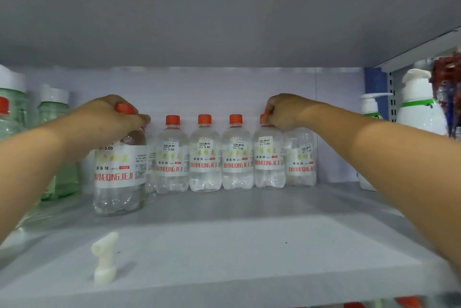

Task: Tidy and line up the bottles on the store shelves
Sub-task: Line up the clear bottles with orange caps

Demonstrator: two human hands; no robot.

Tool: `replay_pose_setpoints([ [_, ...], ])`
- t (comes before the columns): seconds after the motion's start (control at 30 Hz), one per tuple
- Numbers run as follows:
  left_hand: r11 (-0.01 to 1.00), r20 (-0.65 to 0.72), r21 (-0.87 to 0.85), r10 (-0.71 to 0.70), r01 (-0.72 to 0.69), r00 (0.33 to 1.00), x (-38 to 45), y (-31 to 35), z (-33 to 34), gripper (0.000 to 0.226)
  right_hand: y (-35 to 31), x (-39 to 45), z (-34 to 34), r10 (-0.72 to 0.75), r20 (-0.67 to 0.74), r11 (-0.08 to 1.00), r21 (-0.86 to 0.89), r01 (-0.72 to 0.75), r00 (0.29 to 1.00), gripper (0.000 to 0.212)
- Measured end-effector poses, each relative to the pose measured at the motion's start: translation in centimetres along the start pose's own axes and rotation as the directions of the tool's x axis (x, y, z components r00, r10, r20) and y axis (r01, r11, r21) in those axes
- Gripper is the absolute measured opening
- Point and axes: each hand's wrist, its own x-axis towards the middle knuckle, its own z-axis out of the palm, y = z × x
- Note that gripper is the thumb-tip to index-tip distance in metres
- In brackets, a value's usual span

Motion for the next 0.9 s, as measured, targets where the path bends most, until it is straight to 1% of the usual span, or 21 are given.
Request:
replay_pose_setpoints([
  [0.3, 1.000, 0.040, 0.007, 0.011, -0.012, 0.999, -0.5, -0.3, -0.6, 0.028, 0.3, 0.2, 0.3, 0.011, 0.001, 1.000, -0.010, -0.011, 1.000, 0.038],
  [0.47, 1.000, 0.016, -0.002, 0.023, -0.023, 1.000, -0.5, -0.2, -0.2, 0.030, 0.4, 0.6, 0.5, 0.023, 0.000, 1.000, 0.013, -0.023, 1.000, 0.038],
  [0.8, 1.000, 0.034, -0.021, 0.016, -0.016, 0.999, -0.4, -0.4, -0.2, 0.028, 0.7, -0.1, 0.7, 0.035, -0.010, 0.989, 0.144, -0.033, 0.999, 0.034],
  [0.83, 1.000, 0.027, -0.025, 0.015, -0.015, 1.000, -0.4, -0.4, -0.2, 0.028, 0.8, -0.2, 0.8, 0.032, -0.015, 0.984, 0.175, -0.029, 0.999, 0.033],
  [0.9, 1.000, 0.010, -0.023, 0.009, -0.009, 1.000, -0.4, -0.3, -0.2, 0.028, 1.3, -0.7, 0.6, 0.031, -0.069, 0.958, 0.287, -0.010, 0.997, 0.032],
])
